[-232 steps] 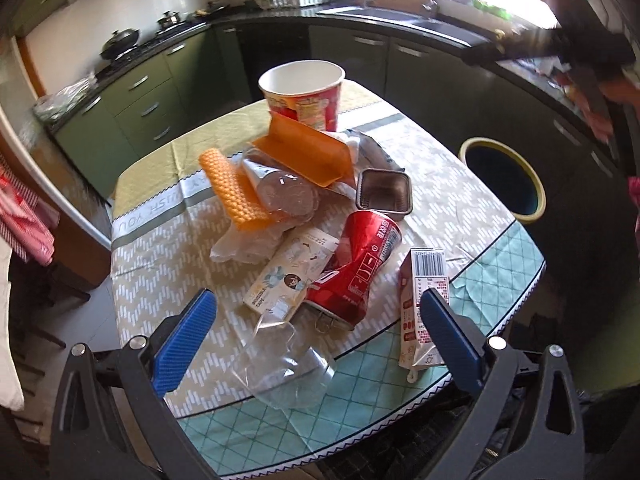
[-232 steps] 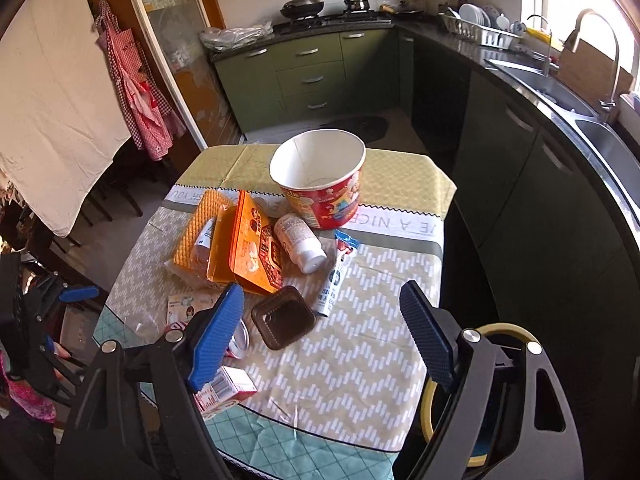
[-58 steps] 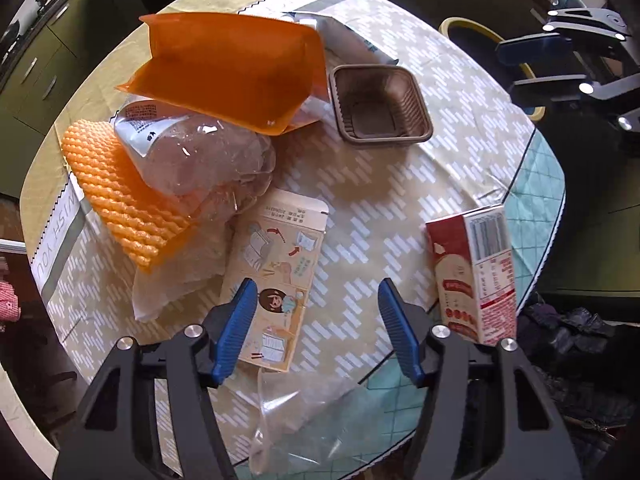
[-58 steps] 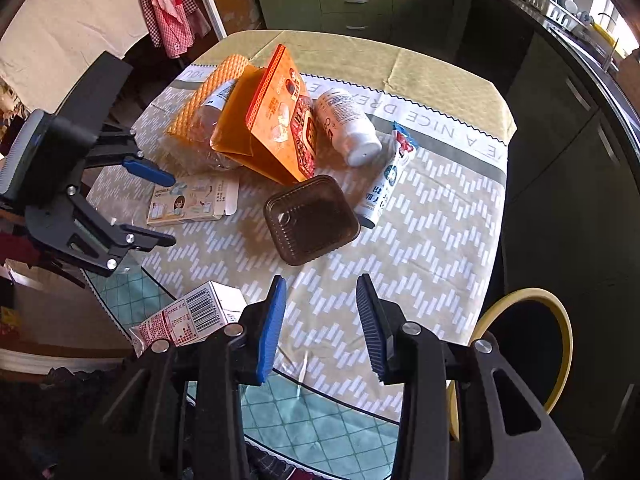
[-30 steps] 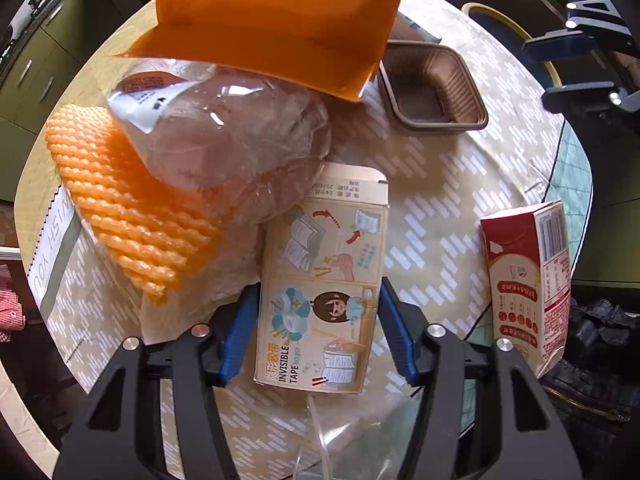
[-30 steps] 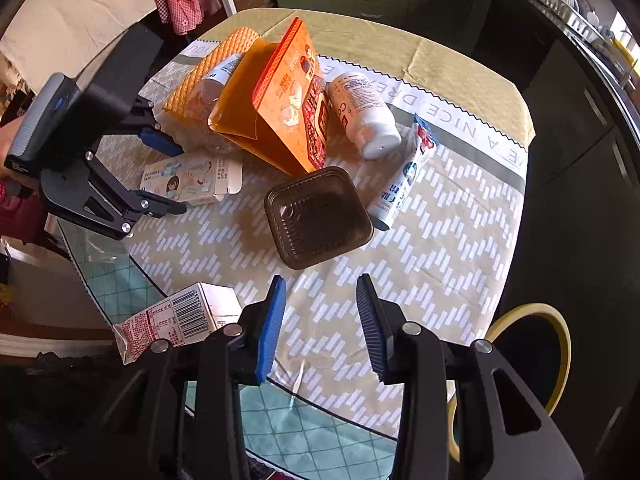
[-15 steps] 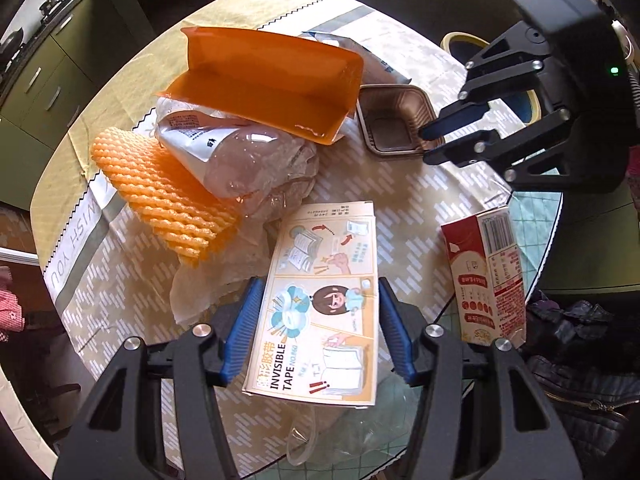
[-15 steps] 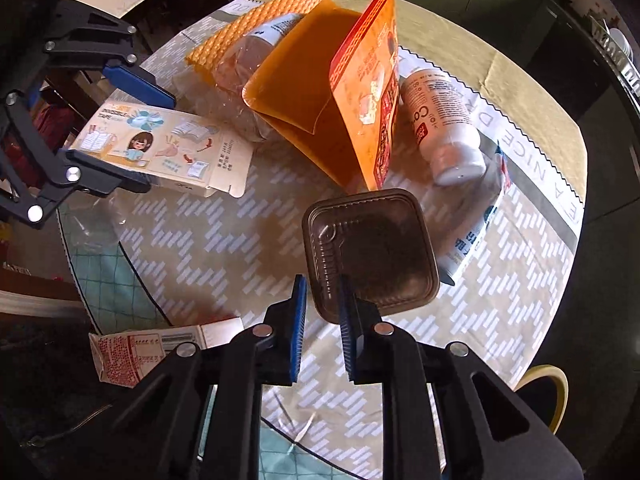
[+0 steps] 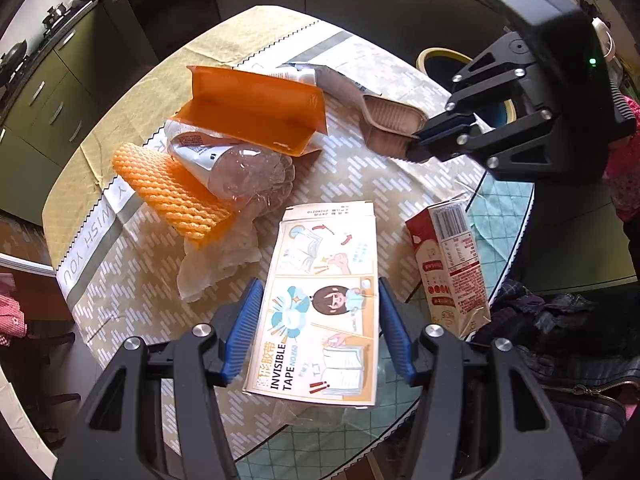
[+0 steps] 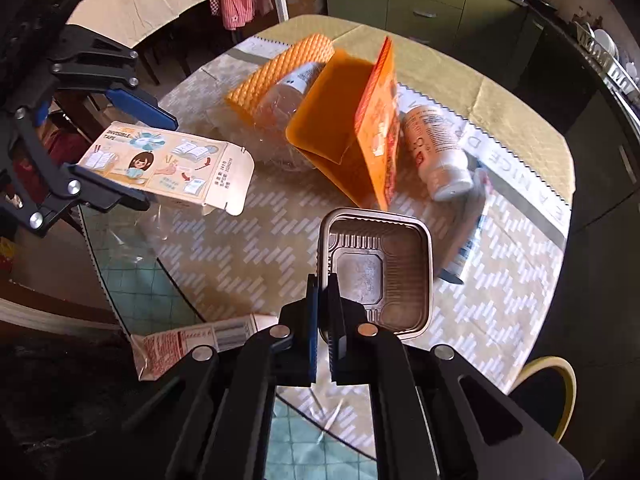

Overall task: Collect trash
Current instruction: 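Drop the brown tray into the bin with the right tool while the left tool drops the tape box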

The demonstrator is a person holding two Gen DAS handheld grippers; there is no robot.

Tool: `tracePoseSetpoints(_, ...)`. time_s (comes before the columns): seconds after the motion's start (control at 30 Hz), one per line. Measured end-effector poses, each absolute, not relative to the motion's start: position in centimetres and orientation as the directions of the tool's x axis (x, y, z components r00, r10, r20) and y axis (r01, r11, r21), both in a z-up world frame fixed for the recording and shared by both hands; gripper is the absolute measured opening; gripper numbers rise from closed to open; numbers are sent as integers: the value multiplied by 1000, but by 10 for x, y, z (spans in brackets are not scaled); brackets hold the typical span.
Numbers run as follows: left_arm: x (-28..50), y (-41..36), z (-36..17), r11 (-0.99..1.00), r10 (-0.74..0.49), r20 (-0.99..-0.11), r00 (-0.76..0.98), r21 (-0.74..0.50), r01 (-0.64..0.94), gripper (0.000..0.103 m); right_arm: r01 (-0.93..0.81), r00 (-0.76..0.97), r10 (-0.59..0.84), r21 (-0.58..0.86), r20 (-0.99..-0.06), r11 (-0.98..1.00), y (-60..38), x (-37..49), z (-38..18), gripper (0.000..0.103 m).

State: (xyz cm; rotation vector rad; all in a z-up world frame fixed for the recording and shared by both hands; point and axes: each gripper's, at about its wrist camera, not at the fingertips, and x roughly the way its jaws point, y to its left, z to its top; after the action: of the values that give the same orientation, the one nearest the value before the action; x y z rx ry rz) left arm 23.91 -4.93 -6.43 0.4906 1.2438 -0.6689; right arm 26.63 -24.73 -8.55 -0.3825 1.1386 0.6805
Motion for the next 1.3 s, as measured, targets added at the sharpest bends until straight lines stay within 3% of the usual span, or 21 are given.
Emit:
tracePoseSetpoints(0.1, 233, -54, -54, 707, -207, -959, 191, -12, 707, 55, -608, 325, 276, 24, -905, 794, -287, 251, -64, 5)
tracePoseSetpoints(0.23, 228, -70, -45, 685, -228, -953, 201, -10, 729, 55, -390, 385, 139, -24, -912, 920, -375, 260, -64, 5)
tracePoseSetpoints(0.37, 226, -89, -38, 662, -249, -948, 201, -15, 750, 55, -190, 324, 10, -54, -946, 980, -466, 277, -101, 5)
tracePoseSetpoints(0.5, 227, -111, -34, 642, -261, -946, 195, -19, 767, 55, -102, 250, -2, -29, -968, 994, -519, 285, -148, 5)
tracePoseSetpoints(0.57, 227, -125, -32, 628, -264, -946, 186, -22, 778, 55, -82, 224, 22, 3, -974, 997, -533, 289, -165, 11)
tracePoseSetpoints(0.6, 227, -133, -31, 619, -263, -947, 183, -21, 785, 55, -66, 214, 22, 8, -977, 998, -539, 292, -171, 21)
tracePoseSetpoints(0.67, 227, -151, -31, 599, -267, -949, 166, -29, 800, 55, -49, 217, 13, 2, -976, 999, -545, 291, -175, 23)
tracePoseSetpoints(1.0, 225, -287, -36, 421, -286, -954, 87, -44, 906, 55, 1, 350, 26, 29, -936, 1000, -570, 234, -113, 23)
tracePoseSetpoints(1.3, 242, -424, -80, 336, -254, -965, 65, -25, 942, 55, 110, 415, -50, -5, -909, 994, -622, 157, -71, 23)
